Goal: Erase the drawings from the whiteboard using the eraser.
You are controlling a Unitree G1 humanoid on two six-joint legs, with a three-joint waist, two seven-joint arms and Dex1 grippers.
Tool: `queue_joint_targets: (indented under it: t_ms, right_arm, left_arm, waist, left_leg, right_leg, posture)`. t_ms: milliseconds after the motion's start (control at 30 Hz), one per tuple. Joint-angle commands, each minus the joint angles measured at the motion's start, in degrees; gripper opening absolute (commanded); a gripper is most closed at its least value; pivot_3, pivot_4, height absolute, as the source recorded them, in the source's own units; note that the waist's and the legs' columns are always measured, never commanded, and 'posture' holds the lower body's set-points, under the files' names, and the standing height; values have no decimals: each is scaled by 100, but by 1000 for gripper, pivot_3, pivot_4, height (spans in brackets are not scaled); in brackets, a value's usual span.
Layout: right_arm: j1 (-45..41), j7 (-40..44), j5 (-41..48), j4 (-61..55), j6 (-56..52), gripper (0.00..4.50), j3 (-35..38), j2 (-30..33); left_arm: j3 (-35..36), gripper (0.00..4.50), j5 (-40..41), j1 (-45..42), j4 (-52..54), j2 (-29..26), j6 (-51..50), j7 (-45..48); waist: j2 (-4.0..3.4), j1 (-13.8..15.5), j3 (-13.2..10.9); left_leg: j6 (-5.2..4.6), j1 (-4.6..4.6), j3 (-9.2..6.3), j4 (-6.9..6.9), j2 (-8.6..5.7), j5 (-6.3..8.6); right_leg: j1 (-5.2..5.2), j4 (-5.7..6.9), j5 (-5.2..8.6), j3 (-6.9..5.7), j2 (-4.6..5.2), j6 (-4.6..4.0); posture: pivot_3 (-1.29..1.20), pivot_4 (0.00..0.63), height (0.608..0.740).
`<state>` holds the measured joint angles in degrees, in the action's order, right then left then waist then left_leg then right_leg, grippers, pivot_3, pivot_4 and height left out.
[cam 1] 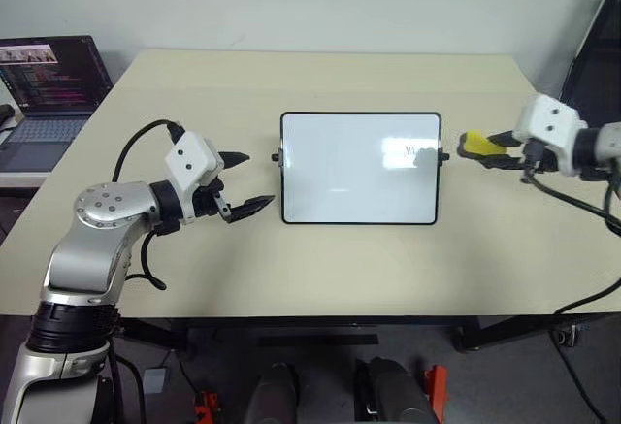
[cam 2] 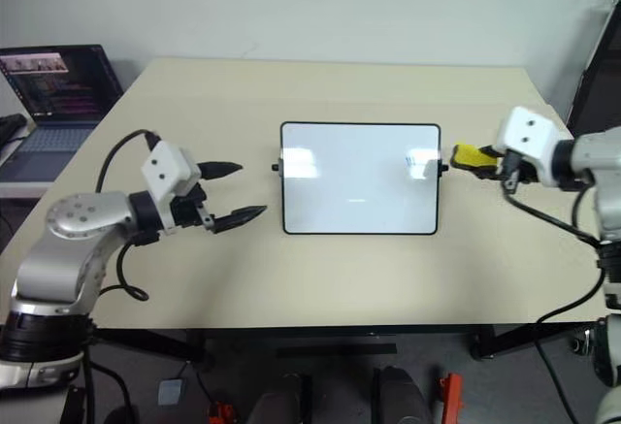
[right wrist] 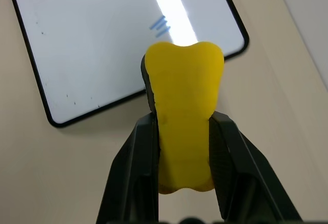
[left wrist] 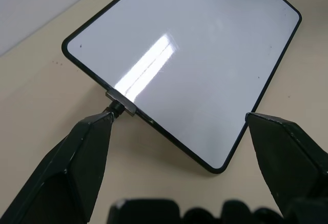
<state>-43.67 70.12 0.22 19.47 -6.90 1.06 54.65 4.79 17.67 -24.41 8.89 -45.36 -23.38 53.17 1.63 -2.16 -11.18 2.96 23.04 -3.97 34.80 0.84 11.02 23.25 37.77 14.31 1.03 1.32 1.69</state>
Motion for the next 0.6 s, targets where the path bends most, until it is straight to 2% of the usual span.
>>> queue_joint_targets:
  t_ms: [33, 133, 600]
  right_arm:
    - [2, -59, 206, 220, 204, 972, 338, 284]
    - [44, -115, 230, 404, 332, 972, 357, 411]
    - [-317, -365, 221, 671, 576, 972, 129, 94]
  left_arm:
    - [157, 4500, 75, -107, 198, -104, 28, 2]
    - [147, 4500, 98, -115, 258, -98, 5, -7]
    - [96, 4500, 60, -252, 359, -78, -14, -73]
  waist:
    - [-1, -11, -1]
    - [-1, -3, -3]
    - [-3, -16, -6]
  left_leg:
    - [0, -1, 3, 0, 0, 0]
    - [0, -1, 5, 1, -1, 0]
    - [1, -1, 8, 2, -1, 0]
  right_leg:
    - [0, 0, 0, 3, 0, 1]
    - [0, 0, 0, 4, 1, 2]
    - [0, 2, 0, 9, 1, 5]
  posture:
    - [0, 150, 740]
    - [0, 150, 740]
    - [0, 150, 740]
